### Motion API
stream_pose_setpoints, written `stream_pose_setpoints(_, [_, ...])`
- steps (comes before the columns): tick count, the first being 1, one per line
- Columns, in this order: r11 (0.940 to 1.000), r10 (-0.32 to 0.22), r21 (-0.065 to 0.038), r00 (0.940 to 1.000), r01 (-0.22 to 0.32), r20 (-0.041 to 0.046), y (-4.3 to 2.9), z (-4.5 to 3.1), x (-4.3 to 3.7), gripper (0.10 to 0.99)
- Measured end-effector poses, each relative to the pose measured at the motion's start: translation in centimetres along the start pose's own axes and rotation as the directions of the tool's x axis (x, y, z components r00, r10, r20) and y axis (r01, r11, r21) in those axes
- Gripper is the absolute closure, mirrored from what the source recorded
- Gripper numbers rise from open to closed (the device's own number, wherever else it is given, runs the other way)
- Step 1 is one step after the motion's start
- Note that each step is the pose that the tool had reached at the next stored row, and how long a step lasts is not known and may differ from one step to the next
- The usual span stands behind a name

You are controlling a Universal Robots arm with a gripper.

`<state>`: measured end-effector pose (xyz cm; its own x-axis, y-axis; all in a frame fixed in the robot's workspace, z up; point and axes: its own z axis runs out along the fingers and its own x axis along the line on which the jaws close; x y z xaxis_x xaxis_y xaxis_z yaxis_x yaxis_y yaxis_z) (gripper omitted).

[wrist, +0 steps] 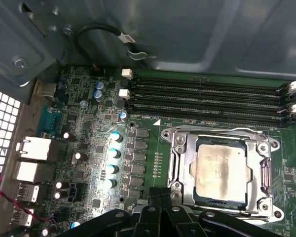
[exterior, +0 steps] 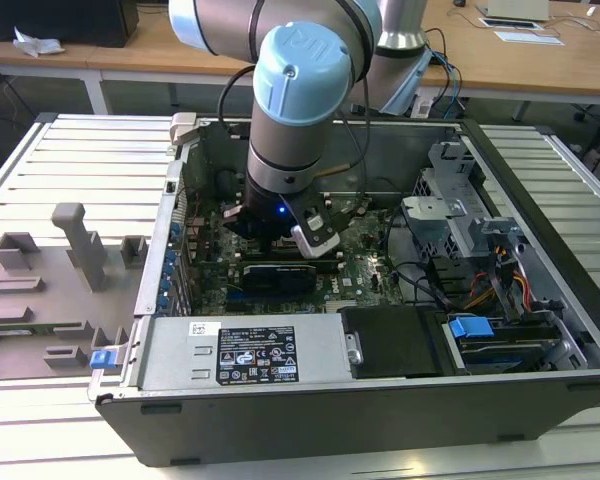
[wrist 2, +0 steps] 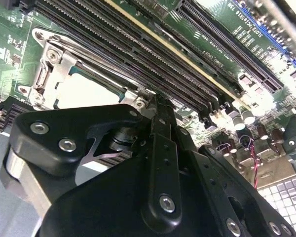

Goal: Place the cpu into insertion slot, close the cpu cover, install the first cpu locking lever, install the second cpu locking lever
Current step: 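Install the second cpu locking lever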

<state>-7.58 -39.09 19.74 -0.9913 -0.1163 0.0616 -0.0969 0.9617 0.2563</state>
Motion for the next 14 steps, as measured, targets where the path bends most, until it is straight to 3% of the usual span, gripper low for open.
stream_pose_setpoints(3, [1.0000, -0.003, 0.000, 1.0000, 0.003, 0.0019, 0.26, -1.00, 0.09, 0.980])
stream_pose_setpoints(5, [1.0000, -0.003, 0.000, 1.0000, 0.003, 0.0019, 0.32, -1.24, -0.02, 0.980])
stream_pose_setpoints(7, [1.0000, -0.002, 0.000, 1.0000, 0.002, -0.0048, 0.25, -1.32, -0.93, 0.980])
stream_pose_setpoints(11, [1.0000, 0.005, -0.004, 0.9995, -0.006, -0.0321, 0.00, -1.45, -3.35, 0.980])
stream_pose_setpoints(12, [0.9999, 0.009, -0.004, 0.9989, -0.009, -0.0467, -0.11, -1.52, -4.54, 0.980])
stream_pose_setpoints(13, [0.9999, 0.011, -0.003, 0.9985, -0.011, -0.0537, -0.14, -1.55, -5.23, 0.980])
stream_pose_setpoints(14, [0.9996, 0.016, 0.023, 0.9981, -0.015, -0.0599, 0.07, -1.52, -5.81, 0.980])
